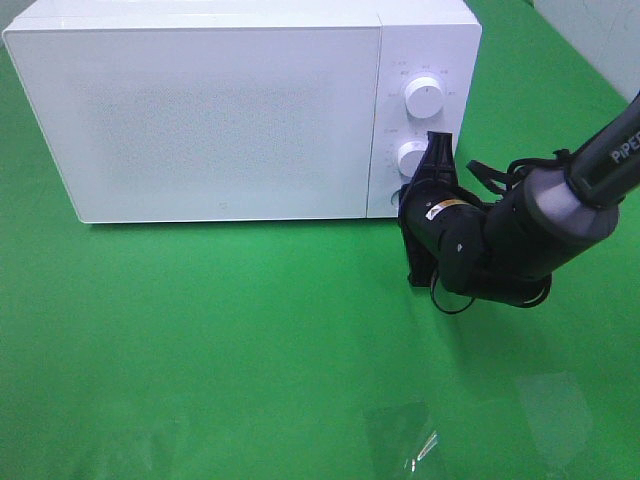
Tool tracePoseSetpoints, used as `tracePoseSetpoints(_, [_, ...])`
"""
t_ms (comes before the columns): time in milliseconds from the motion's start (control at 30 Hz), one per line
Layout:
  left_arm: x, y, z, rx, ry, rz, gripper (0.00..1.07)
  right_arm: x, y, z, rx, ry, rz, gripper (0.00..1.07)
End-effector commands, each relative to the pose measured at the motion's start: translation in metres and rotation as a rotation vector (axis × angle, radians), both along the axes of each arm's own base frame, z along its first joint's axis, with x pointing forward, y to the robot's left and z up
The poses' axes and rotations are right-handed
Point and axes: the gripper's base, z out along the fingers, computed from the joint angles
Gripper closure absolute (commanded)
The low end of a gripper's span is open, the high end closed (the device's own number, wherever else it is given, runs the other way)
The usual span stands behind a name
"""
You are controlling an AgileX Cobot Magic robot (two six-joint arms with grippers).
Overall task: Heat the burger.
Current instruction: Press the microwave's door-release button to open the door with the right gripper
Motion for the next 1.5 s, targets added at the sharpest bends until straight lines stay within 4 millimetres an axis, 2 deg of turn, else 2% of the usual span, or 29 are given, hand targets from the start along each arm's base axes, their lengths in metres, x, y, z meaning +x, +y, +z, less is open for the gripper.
tracePoseSetpoints(33, [-0.002,0.000,0.000,-0.003,-0.026,0.000,0.07,0.019,0.002,0.030,0.020,-0.229,-0.026,1.07])
tracePoseSetpoints(233, [-0.002,0.000,0.000,-0.003,-0.026,0.000,0.07,0.025,0.005,0.030,0.023,-0.270,-0.033,1.07])
tracePoseSetpoints(433, [-0.002,0.000,0.000,-0.003,-0.026,0.000,0.07,0.034,0.003,0.040,0.001,-0.334,-0.032,1.07])
tracePoseSetpoints(500, [-0.002,0.000,0.000,-0.003,-0.026,0.000,0.07,0.042,-0.003,0.045,-0.018,-0.368,-0.030,1.07])
tracePoseSetpoints(733, [-0.002,0.000,0.000,-0.003,-0.026,0.000,0.07,0.043,-0.004,0.048,-0.021,-0.399,-0.030,1.07])
tracePoseSetpoints(1500, [-0.002,0.000,0.000,-0.003,-0.026,0.000,0.07,0.040,0.000,0.047,-0.022,-0.344,0.005,1.07])
